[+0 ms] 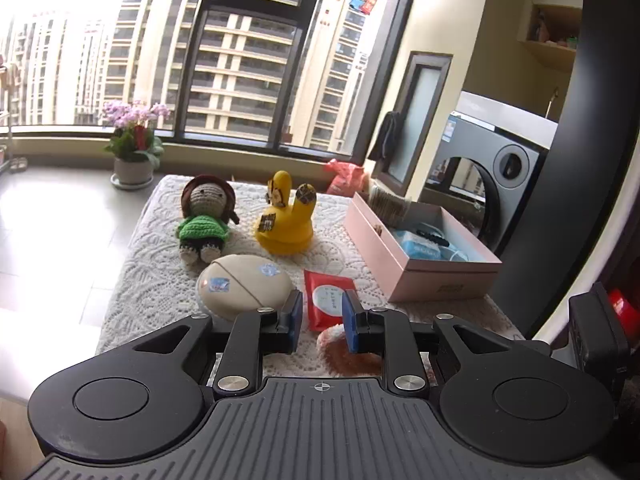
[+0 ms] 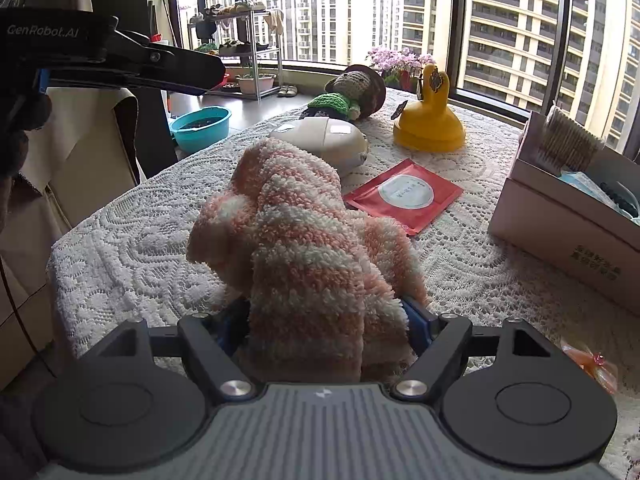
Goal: Organize soft objects
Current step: 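Lower the sock onto the lace with the right gripper and open it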
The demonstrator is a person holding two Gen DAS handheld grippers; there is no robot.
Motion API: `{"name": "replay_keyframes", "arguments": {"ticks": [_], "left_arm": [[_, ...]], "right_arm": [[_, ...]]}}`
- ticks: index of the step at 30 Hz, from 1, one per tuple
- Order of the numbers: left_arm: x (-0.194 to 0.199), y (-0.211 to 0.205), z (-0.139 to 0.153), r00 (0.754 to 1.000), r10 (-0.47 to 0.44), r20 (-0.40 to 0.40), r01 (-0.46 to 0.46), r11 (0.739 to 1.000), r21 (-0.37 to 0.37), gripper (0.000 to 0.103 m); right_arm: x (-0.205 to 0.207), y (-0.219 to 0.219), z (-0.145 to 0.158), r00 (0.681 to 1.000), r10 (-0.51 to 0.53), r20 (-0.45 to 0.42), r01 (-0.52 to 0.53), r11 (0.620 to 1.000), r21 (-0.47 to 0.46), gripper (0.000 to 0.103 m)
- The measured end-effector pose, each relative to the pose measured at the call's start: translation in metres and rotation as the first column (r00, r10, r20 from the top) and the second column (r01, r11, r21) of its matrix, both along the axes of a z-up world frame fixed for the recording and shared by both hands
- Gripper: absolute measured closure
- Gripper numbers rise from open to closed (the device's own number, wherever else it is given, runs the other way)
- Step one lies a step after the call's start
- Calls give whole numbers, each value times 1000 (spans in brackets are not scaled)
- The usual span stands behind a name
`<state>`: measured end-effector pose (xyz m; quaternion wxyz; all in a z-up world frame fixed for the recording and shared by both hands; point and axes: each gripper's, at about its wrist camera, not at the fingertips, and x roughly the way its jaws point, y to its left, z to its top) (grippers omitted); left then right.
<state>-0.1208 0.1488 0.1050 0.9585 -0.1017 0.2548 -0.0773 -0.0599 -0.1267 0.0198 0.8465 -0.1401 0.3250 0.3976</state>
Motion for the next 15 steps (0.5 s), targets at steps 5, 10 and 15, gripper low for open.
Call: {"name": "replay_keyframes", "arguments": {"ticks": [5,10,15], "left_arm": [[8,-21,-8,995,-94,-24,90,989,-118,79],[34,-61,-65,975,-97,-199,103,994,19,79],[31,-62,-69,979,-116,-167,119,993,8,78]], "right_arm": [[-7,-15,7,1000,-2,27,2,1000,9,21],[-9,-56,18,997,-61,41,58,996,64,17],[-5,-81,23,991,-135,16,133,986,104,17]]}}
